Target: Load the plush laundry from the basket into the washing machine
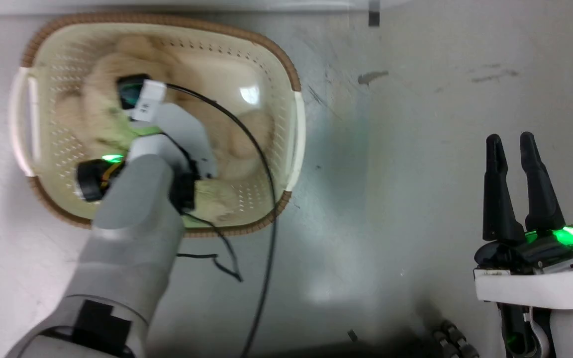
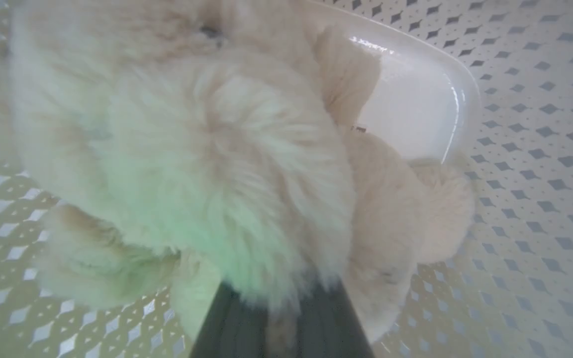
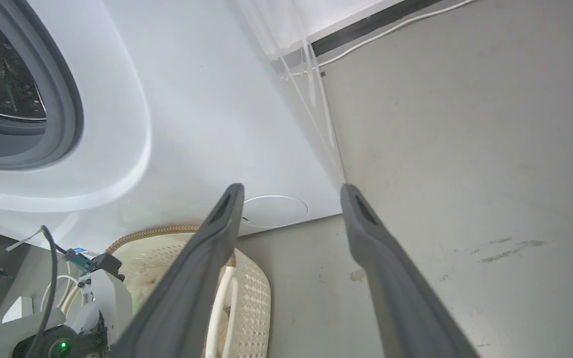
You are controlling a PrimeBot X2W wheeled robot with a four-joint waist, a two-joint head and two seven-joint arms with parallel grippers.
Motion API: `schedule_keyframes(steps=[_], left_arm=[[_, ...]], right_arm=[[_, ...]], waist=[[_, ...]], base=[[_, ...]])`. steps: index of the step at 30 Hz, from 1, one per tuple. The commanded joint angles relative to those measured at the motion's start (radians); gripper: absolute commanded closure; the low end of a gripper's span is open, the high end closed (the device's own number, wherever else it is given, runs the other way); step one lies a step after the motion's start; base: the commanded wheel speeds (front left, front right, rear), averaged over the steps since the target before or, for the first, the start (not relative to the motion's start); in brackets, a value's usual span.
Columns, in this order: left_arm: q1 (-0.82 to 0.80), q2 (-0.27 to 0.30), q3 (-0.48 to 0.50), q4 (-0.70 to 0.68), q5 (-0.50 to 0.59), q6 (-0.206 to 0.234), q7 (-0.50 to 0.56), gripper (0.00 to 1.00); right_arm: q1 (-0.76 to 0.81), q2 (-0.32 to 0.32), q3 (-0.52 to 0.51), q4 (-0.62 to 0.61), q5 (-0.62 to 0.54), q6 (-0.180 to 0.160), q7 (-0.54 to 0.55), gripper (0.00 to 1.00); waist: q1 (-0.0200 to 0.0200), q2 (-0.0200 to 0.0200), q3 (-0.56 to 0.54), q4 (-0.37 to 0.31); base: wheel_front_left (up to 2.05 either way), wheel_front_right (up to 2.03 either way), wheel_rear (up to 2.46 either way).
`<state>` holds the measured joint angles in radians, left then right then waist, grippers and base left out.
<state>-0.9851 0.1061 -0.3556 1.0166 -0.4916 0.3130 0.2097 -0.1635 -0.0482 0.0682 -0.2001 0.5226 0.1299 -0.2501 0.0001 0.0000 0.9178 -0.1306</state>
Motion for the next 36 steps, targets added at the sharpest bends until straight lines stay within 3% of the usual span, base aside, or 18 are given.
schedule_keyframes(steps=[1, 8, 14, 23, 31, 36], left_arm=[[-0.016, -0.014, -0.016, 0.018, -0.017, -0.010, -0.002, 1.00], [0.056, -0.050, -0.083, -0.024, -0.035, -0.100, -0.053, 1.00], [0.147, -0.055, -0.148, -0.078, -0.094, -0.143, -0.110, 1.00], [0.260, -0.056, -0.239, -0.181, -0.201, -0.163, -0.249, 1.00], [0.312, -0.056, -0.253, -0.210, -0.214, -0.196, -0.412, 1.00], [0.329, -0.040, -0.233, -0.255, -0.193, -0.208, -0.462, 1.00]], right_arm=[[-0.019, -0.002, 0.000, 0.005, 0.009, 0.001, -0.011, 0.00], [-0.006, -0.002, -0.025, 0.045, -0.049, 0.001, -0.012, 0.00], [0.027, -0.002, -0.034, 0.082, -0.090, 0.001, -0.012, 0.00], [0.098, -0.002, -0.059, 0.128, -0.138, 0.001, -0.012, 0.00], [0.168, -0.002, -0.061, 0.155, -0.141, 0.001, -0.012, 0.00], [0.204, -0.002, -0.065, 0.159, -0.133, 0.001, -0.012, 0.00]], waist=[[-0.0001, 0.0000, -0.031, 0.021], [-0.0001, 0.0000, -0.176, 0.109], [-0.0001, 0.0000, -0.312, 0.177], [-0.0001, 0.0000, -0.506, 0.253], [-0.0001, 0.0000, -0.654, 0.261], [-0.0001, 0.0000, -0.716, 0.254]], base=[[0.00, 0.00, 0.00], [0.00, 0.00, 0.00], [0.00, 0.00, 0.00], [0.00, 0.00, 0.00], [0.00, 0.00, 0.00], [0.00, 0.00, 0.00]])
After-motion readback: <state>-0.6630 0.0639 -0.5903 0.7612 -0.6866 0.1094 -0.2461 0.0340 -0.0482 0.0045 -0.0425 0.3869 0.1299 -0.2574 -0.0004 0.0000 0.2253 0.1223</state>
